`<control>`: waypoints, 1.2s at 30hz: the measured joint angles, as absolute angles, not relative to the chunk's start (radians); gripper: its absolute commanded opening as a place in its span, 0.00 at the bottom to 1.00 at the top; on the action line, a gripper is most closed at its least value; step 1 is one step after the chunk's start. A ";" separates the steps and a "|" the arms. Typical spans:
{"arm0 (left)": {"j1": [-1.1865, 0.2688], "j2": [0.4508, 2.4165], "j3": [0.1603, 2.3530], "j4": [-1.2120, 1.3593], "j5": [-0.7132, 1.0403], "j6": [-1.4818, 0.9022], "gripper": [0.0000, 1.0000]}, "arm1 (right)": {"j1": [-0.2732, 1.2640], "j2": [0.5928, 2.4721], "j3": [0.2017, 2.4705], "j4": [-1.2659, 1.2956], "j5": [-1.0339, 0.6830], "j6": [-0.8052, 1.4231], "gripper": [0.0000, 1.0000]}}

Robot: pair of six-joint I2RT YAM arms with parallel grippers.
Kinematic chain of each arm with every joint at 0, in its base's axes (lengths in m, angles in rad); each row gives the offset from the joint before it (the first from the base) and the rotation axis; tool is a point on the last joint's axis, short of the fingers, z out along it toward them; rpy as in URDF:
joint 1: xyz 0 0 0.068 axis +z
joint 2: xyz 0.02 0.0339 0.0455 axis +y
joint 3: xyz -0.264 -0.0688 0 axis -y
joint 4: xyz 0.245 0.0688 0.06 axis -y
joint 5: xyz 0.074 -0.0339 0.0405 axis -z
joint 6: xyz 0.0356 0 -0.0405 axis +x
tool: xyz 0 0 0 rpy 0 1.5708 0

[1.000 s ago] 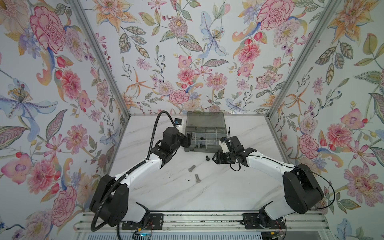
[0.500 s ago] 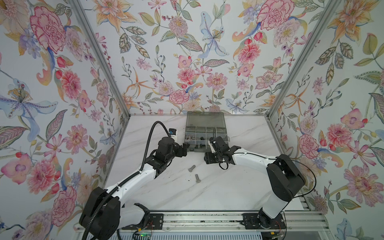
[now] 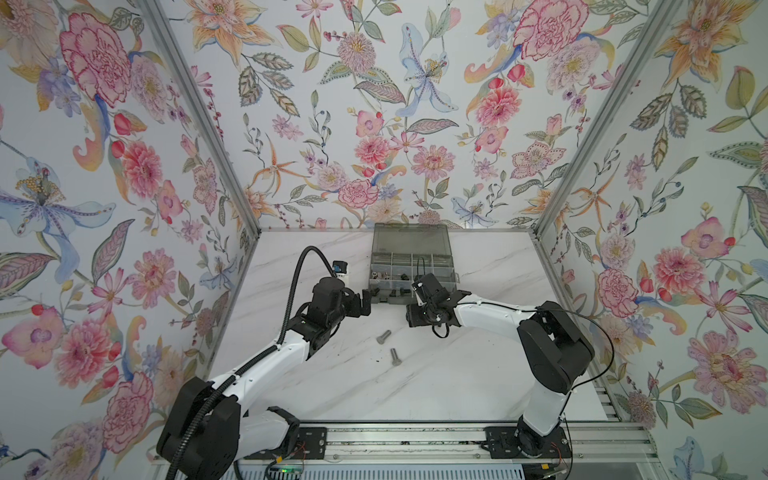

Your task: Sort the screws and nuts into containers

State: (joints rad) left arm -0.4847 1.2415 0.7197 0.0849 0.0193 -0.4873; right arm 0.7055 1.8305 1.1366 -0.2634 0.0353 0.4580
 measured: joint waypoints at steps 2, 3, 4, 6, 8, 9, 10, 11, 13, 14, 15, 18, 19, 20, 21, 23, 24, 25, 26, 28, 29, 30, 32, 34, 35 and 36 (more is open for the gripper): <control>-0.482 1.240 0.714 0.091 0.019 -0.487 0.99 | 0.706 1.847 1.147 -0.263 0.035 0.459 0.57; -0.480 1.240 0.712 0.091 0.020 -0.487 0.99 | 0.706 1.855 1.150 -0.262 0.035 0.461 0.56; -0.480 1.239 0.709 0.091 0.020 -0.487 0.99 | 0.706 1.863 1.152 -0.260 0.035 0.461 0.55; -0.477 1.239 0.707 0.090 0.023 -0.487 0.99 | 0.706 1.872 1.152 -0.260 0.035 0.462 0.54; -0.476 1.239 0.707 0.091 0.023 -0.487 0.99 | 0.707 1.878 1.152 -0.260 0.035 0.462 0.54; -0.476 1.240 0.707 0.091 0.024 -0.487 0.99 | 0.707 1.880 1.152 -0.260 0.035 0.462 0.54; -0.476 1.240 0.707 0.091 0.027 -0.487 0.99 | 0.707 1.882 1.152 -0.260 0.035 0.462 0.54; -0.476 1.240 0.707 0.091 0.028 -0.487 0.99 | 0.707 1.884 1.152 -0.260 0.035 0.462 0.53; -0.476 1.240 0.707 0.091 0.035 -0.487 1.00 | 0.707 1.891 1.153 -0.259 0.035 0.461 0.50; -0.476 1.240 0.707 0.091 0.040 -0.487 1.00 | 0.707 1.895 1.154 -0.258 0.036 0.461 0.48; -0.476 1.240 0.707 0.091 0.045 -0.487 0.99 | 0.707 1.897 1.158 -0.257 0.038 0.461 0.46; -0.476 1.244 0.707 0.091 0.050 -0.487 0.99 | 0.707 1.901 1.159 -0.256 0.039 0.464 0.44; -0.476 1.248 0.707 0.091 0.049 -0.487 0.99 | 0.707 1.901 1.159 -0.255 0.039 0.464 0.42; -0.476 1.250 0.707 0.091 0.049 -0.487 0.99 | 0.707 1.902 1.160 -0.256 0.042 0.463 0.39; -0.476 1.254 0.707 0.091 0.050 -0.487 0.99 | 0.707 1.902 1.160 -0.256 0.043 0.463 0.37; -0.476 1.259 0.707 0.091 0.050 -0.487 0.99 | 0.707 1.903 1.160 -0.256 0.043 0.464 0.32; -0.476 1.261 0.707 0.091 0.051 -0.487 0.99 | 0.707 1.904 1.160 -0.255 0.043 0.463 0.30; -0.476 1.264 0.707 0.091 0.052 -0.487 0.99 | 0.707 1.905 1.160 -0.255 0.043 0.463 0.27; -0.476 1.265 0.707 0.091 0.053 -0.487 0.99 | 0.707 1.906 1.161 -0.255 0.043 0.463 0.24; -0.475 1.269 0.707 0.091 0.054 -0.487 0.99 | 0.707 1.906 1.162 -0.255 0.041 0.460 0.16; -0.473 1.270 0.707 0.091 0.054 -0.487 0.99 | 0.707 1.906 1.163 -0.253 0.039 0.460 0.13; -0.472 1.271 0.707 0.091 0.054 -0.487 0.99 | 0.707 1.906 1.163 -0.252 0.037 0.461 0.11; -0.470 1.272 0.707 0.091 0.057 -0.487 0.99 | 0.707 1.906 1.163 -0.249 0.034 0.461 0.06; -0.470 1.272 0.707 0.091 0.057 -0.487 0.99 | 0.707 1.906 1.163 -0.246 0.020 0.458 0.03; -0.470 1.272 0.707 0.091 0.057 -0.487 0.99 | 0.707 1.905 1.162 -0.242 0.010 0.456 0.02; -0.470 1.272 0.707 0.091 0.057 -0.487 0.99 | 0.707 1.903 1.161 -0.234 -0.001 0.450 0.02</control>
State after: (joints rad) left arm -0.4702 1.2720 0.7067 0.0910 0.0574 -0.4866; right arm 0.7074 1.9034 1.1610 -0.2340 -0.0010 0.4500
